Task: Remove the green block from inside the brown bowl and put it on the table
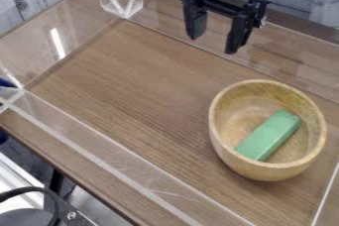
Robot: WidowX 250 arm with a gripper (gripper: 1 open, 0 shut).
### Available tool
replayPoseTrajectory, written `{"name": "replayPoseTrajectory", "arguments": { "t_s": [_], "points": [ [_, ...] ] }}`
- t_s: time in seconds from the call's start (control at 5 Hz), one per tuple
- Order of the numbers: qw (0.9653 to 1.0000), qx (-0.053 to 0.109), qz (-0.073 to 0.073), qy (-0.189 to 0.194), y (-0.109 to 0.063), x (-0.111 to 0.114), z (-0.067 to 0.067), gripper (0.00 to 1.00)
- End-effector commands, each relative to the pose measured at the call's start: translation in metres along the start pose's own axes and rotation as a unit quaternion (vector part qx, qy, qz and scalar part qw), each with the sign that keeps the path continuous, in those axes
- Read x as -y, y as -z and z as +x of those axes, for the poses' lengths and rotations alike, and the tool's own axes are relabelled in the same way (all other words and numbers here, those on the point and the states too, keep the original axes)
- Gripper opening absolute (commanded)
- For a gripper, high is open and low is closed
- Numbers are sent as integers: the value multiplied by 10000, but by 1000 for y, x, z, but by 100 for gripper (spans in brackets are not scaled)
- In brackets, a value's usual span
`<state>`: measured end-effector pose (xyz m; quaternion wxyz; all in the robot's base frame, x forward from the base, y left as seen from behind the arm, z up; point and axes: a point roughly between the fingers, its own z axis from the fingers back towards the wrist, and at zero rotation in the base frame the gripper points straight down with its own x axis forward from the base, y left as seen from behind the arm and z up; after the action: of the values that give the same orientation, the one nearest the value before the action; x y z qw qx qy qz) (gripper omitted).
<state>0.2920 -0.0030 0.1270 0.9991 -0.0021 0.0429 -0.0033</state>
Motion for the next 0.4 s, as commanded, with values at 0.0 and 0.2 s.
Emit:
{"name": "replayPoseTrajectory", "arguments": {
  "t_s": [0.0, 0.2],
  "points": [
    [9999, -91, -14, 128, 7, 9, -3, 100],
    [9989, -159, -50, 435, 18, 26, -11, 100]
  ]
}}
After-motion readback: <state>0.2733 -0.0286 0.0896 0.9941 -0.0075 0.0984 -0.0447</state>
